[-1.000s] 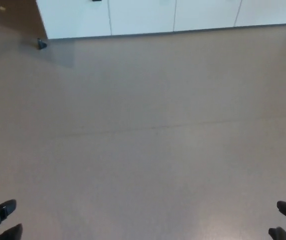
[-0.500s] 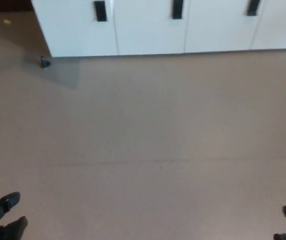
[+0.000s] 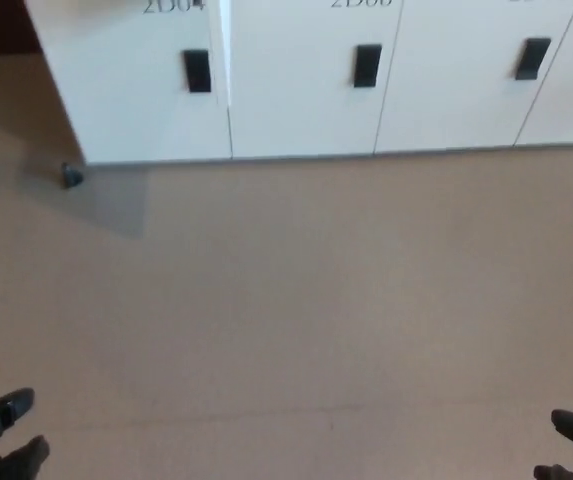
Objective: The robot walks towards an open cabinet and lifts its left hand to push the door towards the right to close it.
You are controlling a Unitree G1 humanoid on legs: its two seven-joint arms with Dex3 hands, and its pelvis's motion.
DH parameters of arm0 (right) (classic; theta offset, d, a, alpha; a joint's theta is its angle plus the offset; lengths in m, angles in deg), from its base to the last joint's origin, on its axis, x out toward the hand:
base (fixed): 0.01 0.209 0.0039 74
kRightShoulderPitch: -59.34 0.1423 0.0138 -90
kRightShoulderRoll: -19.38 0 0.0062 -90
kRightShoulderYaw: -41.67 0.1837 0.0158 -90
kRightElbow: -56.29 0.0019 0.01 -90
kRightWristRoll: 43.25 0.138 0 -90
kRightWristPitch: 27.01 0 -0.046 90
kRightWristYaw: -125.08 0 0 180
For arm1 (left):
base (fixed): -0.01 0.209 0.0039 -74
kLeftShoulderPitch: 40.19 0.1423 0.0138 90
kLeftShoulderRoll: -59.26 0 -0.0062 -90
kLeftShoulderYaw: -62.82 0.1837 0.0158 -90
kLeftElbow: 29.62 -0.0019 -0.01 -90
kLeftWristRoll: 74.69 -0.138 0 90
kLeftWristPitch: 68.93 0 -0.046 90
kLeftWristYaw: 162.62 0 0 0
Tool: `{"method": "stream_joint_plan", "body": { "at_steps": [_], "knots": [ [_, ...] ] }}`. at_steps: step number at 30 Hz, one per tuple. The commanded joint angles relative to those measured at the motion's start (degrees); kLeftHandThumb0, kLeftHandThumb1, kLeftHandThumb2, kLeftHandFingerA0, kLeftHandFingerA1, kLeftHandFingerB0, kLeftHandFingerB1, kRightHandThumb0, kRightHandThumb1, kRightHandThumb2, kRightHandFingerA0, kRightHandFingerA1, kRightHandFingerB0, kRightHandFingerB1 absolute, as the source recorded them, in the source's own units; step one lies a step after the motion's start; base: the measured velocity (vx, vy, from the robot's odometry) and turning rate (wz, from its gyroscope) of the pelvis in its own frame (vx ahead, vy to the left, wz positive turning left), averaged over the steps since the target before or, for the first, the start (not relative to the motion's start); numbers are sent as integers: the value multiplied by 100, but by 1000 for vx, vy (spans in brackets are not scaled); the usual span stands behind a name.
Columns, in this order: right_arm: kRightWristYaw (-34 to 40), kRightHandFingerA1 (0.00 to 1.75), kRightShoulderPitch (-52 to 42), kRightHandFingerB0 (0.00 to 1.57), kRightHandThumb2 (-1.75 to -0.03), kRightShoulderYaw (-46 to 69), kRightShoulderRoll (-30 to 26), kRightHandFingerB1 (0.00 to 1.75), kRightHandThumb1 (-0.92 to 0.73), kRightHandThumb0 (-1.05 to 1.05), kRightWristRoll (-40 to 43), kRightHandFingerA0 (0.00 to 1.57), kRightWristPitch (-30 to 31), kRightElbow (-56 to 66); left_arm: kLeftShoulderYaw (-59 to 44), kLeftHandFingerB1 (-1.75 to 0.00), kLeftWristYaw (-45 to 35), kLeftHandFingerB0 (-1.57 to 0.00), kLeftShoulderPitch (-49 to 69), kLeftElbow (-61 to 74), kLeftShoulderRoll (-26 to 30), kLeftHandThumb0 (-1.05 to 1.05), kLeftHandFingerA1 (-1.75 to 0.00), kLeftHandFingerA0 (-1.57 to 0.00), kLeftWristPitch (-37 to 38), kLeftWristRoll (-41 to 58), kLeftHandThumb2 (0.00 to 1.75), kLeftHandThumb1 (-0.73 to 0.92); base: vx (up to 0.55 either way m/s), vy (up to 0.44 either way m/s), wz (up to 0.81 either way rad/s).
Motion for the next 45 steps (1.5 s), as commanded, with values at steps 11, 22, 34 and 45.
{"method": "stream_joint_plan", "body": {
  "at_steps": [11,22,34,45],
  "knots": [
    [57,44,-136,29,-63,99,-84,36,-78,-53,-26,40,-138,-54,49,-34,43,-28,-18,-154,38,-32,-41,-39,112,-77,63,80,428,-3,18],
    [89,44,-275,30,-63,103,-90,36,-78,-51,-87,42,-263,-104,104,-35,14,-27,-62,-265,76,-35,-42,-39,186,-120,64,82,489,-99,5],
    [69,45,-236,30,-62,68,-75,37,-76,-54,-89,41,-420,-289,132,-35,65,-30,-63,-350,148,-33,-41,-42,256,-175,63,80,488,143,-6],
    [168,44,-140,31,-62,-21,-115,37,-76,-53,-237,43,-389,-255,155,-36,120,-31,-160,-426,201,-32,-43,-43,330,-203,64,81,254,-100,8]
  ]
}}
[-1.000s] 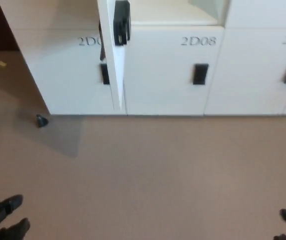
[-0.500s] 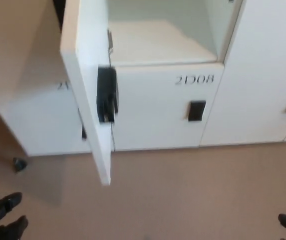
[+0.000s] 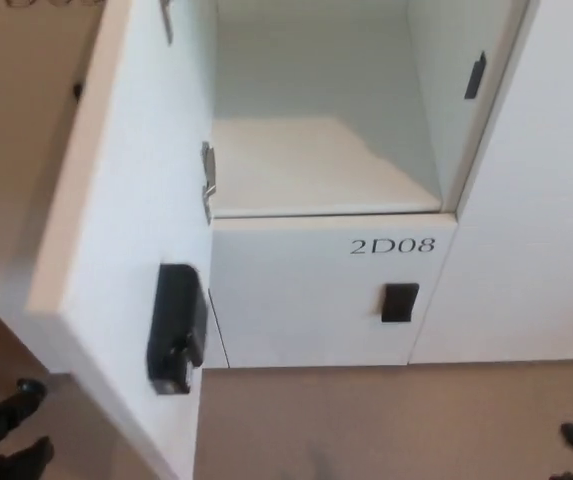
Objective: The robot walks towards an open cabinet and lifts its left hand to push the door towards the right to close it.
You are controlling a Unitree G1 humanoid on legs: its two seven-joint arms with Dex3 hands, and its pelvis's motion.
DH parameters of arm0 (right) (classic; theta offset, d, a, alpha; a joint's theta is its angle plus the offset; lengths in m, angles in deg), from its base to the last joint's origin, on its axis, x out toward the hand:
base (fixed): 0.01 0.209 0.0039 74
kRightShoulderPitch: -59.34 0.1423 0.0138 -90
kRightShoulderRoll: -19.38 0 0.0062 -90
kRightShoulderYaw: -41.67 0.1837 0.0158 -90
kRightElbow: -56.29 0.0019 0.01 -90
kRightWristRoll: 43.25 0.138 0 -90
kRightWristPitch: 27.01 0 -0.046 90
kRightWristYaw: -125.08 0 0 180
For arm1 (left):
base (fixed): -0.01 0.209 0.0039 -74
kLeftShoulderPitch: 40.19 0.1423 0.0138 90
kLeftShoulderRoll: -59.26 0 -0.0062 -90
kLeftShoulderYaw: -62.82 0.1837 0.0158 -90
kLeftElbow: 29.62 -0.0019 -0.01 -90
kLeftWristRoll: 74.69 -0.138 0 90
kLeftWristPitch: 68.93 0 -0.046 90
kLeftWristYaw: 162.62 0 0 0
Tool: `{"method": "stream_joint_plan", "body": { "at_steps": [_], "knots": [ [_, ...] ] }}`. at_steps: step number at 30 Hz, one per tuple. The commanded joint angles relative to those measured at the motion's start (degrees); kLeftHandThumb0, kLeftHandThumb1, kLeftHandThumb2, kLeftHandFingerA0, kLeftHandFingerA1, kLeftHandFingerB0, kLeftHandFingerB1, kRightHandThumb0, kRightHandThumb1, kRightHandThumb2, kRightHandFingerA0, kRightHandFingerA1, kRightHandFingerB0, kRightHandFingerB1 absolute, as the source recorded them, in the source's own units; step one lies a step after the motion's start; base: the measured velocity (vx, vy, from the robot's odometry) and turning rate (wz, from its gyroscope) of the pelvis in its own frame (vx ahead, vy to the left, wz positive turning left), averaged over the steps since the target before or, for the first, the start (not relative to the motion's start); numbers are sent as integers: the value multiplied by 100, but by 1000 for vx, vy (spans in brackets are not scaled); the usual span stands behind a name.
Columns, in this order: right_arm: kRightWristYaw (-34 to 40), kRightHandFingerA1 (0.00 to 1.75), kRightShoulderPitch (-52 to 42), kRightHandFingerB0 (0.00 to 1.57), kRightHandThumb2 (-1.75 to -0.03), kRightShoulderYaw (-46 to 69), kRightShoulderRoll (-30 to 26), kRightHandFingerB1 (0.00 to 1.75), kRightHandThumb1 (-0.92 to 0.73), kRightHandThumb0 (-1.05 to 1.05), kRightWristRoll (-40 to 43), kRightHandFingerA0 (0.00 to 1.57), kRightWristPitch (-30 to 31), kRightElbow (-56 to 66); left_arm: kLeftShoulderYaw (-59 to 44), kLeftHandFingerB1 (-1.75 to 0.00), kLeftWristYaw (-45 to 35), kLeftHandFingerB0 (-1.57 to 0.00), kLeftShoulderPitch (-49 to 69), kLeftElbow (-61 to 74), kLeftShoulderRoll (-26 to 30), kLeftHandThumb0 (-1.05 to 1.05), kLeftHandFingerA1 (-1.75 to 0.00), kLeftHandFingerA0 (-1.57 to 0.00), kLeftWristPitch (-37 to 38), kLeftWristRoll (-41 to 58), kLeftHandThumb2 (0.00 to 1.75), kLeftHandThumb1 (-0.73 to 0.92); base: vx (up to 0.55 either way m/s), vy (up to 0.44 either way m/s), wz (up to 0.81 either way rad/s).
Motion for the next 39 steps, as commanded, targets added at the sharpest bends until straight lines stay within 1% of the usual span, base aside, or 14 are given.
{"method": "stream_joint_plan", "body": {
  "at_steps": [1,8,16,26,35,37,39],
  "knots": [
    [90,44,-45,31,-62,-31,-41,37,-76,-53,-85,43,-36,-26,1,-36,106,-31,-5,-89,87,-32,-43,-43,123,-123,64,81,234,-204,-1],
    [97,43,-53,30,-63,-44,-49,36,-77,-50,-82,41,40,78,17,-36,17,-29,-37,-37,101,-33,-44,-41,111,-66,65,83,51,-12,-4],
    [120,43,-69,31,-62,-49,-56,36,-76,-50,-71,43,66,135,50,-36,24,-30,-76,-77,126,-33,-43,-42,156,-70,64,82,46,249,5],
    [136,43,-32,31,-62,-50,-82,36,-77,-50,-105,43,-34,59,60,-36,131,-32,-119,-48,128,-33,-43,-44,116,-105,64,82,1,-24,4],
    [182,43,-111,30,-62,-5,-91,36,-78,-49,-69,42,45,163,15,-35,211,-32,-100,-16,83,-32,-42,-44,96,-63,63,81,0,0,0],
    [164,44,-119,29,-63,20,-101,36,-78,-49,-41,42,43,142,-81,-36,180,-31,-124,-59,45,-31,-44,-43,139,70,64,82,0,0,0],
    [140,43,-170,29,-63,59,-126,36,-77,-48,-6,42,56,170,-161,-35,191,-31,-121,-54,-51,-29,-44,-45,123,199,64,82,0,0,0]
  ]
}}
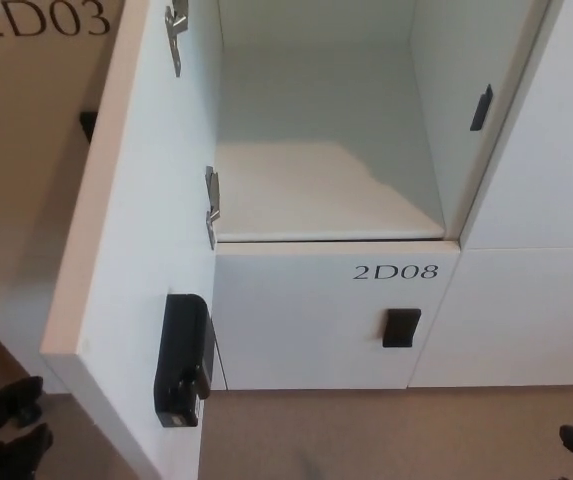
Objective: The robot walks towards an open cabinet and lifts its left hand to push the door towards the right to close it.
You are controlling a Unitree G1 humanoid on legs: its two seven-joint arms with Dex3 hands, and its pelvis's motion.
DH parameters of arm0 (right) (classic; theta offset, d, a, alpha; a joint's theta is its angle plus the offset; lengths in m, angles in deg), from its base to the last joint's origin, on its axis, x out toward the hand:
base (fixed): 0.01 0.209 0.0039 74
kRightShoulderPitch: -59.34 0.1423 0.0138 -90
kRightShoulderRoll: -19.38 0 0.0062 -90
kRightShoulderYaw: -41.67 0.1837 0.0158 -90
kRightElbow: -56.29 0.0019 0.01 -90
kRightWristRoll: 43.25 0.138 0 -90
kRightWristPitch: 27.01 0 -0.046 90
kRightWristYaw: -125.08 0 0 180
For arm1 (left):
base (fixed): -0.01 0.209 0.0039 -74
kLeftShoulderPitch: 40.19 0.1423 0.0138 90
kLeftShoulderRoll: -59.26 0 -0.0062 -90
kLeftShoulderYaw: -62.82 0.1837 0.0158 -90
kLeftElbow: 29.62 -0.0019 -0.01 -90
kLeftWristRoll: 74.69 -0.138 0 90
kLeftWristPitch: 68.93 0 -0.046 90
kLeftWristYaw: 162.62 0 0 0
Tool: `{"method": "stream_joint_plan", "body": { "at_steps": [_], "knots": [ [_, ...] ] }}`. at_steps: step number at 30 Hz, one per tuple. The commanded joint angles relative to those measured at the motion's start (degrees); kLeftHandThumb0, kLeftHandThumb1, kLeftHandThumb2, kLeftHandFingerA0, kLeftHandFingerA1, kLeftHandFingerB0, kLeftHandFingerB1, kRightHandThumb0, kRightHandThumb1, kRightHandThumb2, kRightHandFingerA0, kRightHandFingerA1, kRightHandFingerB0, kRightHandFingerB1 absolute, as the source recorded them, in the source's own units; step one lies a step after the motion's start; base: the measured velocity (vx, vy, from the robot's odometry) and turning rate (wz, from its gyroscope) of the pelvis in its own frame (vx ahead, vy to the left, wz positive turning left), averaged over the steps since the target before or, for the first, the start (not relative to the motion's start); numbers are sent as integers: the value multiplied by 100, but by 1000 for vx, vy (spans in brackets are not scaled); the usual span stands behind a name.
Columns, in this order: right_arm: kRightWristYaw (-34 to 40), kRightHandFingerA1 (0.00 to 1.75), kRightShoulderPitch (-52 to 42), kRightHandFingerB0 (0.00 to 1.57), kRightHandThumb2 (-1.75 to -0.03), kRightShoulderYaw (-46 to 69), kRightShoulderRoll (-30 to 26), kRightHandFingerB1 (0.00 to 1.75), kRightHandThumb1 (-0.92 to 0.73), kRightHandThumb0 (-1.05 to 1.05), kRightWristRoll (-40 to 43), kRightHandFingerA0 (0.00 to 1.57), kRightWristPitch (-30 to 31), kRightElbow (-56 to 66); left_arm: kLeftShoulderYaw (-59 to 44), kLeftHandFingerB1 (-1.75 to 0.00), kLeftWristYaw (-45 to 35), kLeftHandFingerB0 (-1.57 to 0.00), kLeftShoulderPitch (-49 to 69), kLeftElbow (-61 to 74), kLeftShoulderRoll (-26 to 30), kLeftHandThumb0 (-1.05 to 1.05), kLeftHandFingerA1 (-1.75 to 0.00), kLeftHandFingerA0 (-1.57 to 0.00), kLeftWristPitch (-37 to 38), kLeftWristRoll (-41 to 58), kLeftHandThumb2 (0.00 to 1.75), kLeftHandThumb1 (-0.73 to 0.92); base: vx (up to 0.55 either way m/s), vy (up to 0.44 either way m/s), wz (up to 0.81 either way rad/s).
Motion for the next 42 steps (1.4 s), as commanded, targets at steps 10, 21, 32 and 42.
{"method": "stream_joint_plan", "body": {
  "at_steps": [10,21,32,42],
  "knots": [
    [-145,44,-551,29,-63,371,-222,36,-76,-47,246,43,30,155,86,-36,562,-29,-1358,1065,-1050,-37,-45,-45,-362,213,64,86,0,0,0],
    [396,61,-3484,30,-100,2666,-353,51,-59,-50,376,50,-1051,900,4032,-53,910,0,-6795,-4605,-9612,-29,-64,-12,479,-1800,124,72,-29,-20,4],
    [361,61,-3195,30,-100,2834,-536,51,-59,-50,503,50,-860,708,4315,-53,819,0,-6592,-4679,-9568,-29,-64,-12,511,-1782,124,72,-86,-61,-1],
    [346,61,-2853,30,-100,2711,-558,51,-59,-50,391,50,-715,678,4622,-53,825,0,-6367,-4719,-9356,-29,-64,-12,520,-1750,124,72,0,0,0]
  ]
}}
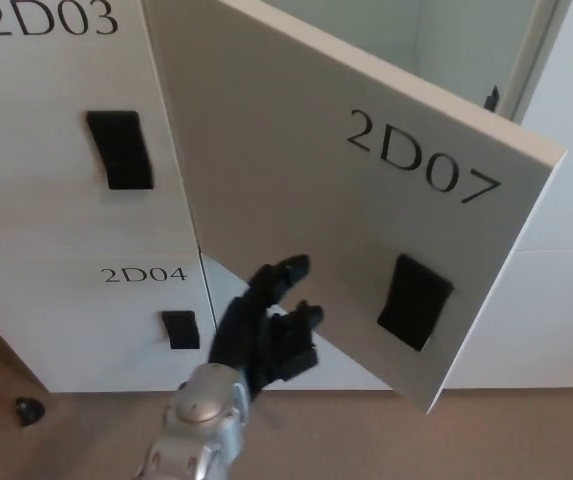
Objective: The robot walks towards an open cabinet and lifts its left hand to push the door towards the right to close it.
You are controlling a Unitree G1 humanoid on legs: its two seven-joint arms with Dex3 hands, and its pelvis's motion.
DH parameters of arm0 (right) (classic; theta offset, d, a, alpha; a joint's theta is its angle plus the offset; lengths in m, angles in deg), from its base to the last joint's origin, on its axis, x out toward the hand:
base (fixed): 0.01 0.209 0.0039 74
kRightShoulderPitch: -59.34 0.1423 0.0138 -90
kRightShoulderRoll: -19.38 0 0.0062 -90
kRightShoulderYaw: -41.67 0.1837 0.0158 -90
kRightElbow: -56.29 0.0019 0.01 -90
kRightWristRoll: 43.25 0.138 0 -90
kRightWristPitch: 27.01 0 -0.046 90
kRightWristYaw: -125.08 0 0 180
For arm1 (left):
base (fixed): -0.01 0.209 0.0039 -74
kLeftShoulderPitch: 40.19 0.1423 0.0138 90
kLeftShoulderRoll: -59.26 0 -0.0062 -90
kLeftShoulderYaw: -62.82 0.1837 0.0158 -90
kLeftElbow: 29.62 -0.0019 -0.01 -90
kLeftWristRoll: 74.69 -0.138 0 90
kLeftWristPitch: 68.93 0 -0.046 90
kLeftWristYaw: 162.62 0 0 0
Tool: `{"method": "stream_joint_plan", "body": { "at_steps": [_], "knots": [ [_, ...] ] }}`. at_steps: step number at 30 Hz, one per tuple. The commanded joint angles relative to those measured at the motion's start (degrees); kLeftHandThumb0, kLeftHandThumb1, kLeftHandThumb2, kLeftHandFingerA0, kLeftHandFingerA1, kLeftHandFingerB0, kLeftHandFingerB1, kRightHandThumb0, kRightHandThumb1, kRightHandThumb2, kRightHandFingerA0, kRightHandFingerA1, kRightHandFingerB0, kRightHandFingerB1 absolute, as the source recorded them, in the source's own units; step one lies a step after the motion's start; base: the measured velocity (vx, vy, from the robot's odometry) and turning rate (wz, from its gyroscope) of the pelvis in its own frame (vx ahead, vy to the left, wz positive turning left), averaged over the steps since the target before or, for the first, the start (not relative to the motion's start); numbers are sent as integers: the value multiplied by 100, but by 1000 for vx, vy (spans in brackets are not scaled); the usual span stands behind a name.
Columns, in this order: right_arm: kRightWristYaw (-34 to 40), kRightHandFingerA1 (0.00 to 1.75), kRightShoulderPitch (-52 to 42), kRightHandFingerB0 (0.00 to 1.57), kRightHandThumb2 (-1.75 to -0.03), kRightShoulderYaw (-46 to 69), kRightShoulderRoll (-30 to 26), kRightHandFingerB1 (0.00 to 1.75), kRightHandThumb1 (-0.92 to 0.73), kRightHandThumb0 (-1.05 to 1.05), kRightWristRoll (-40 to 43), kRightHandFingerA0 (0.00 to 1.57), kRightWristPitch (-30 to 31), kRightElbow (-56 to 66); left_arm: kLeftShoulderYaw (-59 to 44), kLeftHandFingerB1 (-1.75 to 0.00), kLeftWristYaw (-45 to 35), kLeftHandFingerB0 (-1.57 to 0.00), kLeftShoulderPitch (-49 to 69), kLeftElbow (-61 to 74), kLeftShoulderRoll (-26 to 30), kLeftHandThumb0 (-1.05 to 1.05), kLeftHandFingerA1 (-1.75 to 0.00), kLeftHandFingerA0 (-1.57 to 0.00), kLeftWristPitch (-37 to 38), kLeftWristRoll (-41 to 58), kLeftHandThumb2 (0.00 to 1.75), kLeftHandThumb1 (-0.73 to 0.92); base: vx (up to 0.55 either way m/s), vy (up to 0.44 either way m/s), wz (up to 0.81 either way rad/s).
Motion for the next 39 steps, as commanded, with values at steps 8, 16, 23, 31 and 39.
{"method": "stream_joint_plan", "body": {
  "at_steps": [8,16,23,31,39],
  "knots": [
    [356,61,-423,30,-100,932,-416,51,-59,-50,9,50,-468,698,3120,-53,222,0,-3334,-3112,-6354,-29,-64,-12,545,-1731,124,72,0,0,0],
    [1214,59,64,41,-63,320,-646,58,-72,-95,-1169,54,247,451,4116,-42,-3323,-70,-3688,-739,-3480,-52,-54,-82,-201,-1553,61,69,0,0,1],
    [276,50,-94,33,-61,82,-290,37,-72,-40,-601,56,-1115,239,1369,-58,-1666,-47,-7895,-2253,-800,-54,-104,-45,-915,-831,61,72,0,0,7],
    [138,49,-110,35,-61,142,-190,39,-70,-40,-315,55,-1101,712,886,-32,102,-25,-8050,-2957,2871,-58,-33,-21,-1390,-1109,63,75,0,0,0],
    [-172,48,290,35,-60,251,-511,39,-69,-43,40,56,-697,845,918,-32,20,-25,-7498,-3046,3956,-58,-32,-20,-1119,-1134,63,75,0,0,0]
  ]
}}
